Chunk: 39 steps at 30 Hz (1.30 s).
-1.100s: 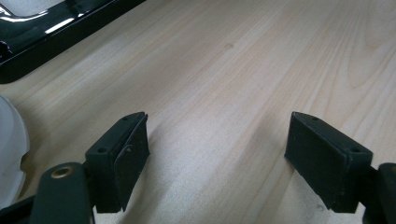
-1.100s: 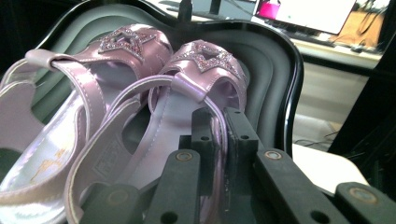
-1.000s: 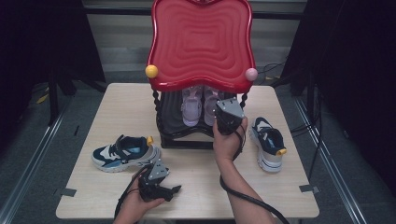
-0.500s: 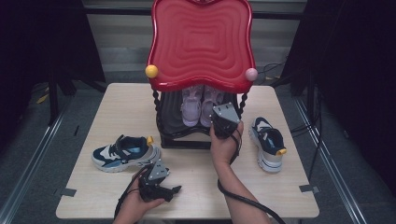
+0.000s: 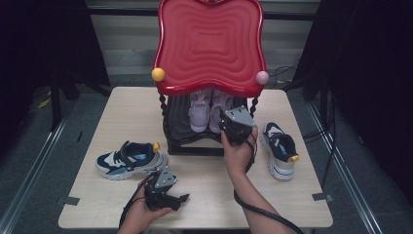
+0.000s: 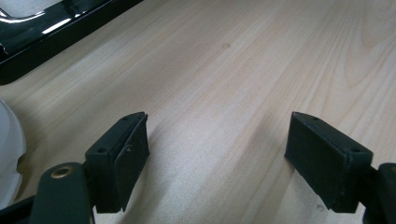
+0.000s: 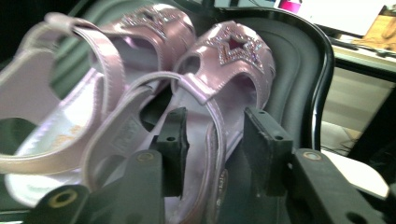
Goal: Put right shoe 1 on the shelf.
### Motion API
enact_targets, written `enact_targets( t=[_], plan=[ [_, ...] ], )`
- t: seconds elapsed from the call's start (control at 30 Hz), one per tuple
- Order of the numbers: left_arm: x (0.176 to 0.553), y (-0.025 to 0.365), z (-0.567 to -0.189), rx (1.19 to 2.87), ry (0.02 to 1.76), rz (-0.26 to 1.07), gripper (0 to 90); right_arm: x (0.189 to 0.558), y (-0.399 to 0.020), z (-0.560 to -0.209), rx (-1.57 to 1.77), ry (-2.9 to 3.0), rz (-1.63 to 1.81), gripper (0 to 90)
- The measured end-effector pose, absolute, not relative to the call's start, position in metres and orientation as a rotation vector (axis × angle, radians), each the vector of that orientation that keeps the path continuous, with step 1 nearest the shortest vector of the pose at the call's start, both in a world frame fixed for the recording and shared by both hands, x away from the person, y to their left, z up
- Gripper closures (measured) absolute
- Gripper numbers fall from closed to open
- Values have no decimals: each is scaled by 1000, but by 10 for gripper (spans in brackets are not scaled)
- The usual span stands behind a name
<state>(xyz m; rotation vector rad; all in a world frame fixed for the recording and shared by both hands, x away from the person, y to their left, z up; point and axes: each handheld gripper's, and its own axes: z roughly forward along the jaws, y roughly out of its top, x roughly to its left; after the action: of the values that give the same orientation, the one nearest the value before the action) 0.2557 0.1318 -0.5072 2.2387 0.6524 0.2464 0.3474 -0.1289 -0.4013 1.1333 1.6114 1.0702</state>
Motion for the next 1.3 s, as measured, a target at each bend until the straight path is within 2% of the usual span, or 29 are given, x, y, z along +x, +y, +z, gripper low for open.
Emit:
enact_targets(
  t=[0.63, 1.3],
  plan=[
    [256, 132, -507, 2237, 651, 246, 208, 313, -140, -387, 1068, 1829, 1232, 348],
    [256, 132, -507, 2236, 649, 247, 208, 280, -161, -407, 1029, 2030, 1381, 218]
  ],
)
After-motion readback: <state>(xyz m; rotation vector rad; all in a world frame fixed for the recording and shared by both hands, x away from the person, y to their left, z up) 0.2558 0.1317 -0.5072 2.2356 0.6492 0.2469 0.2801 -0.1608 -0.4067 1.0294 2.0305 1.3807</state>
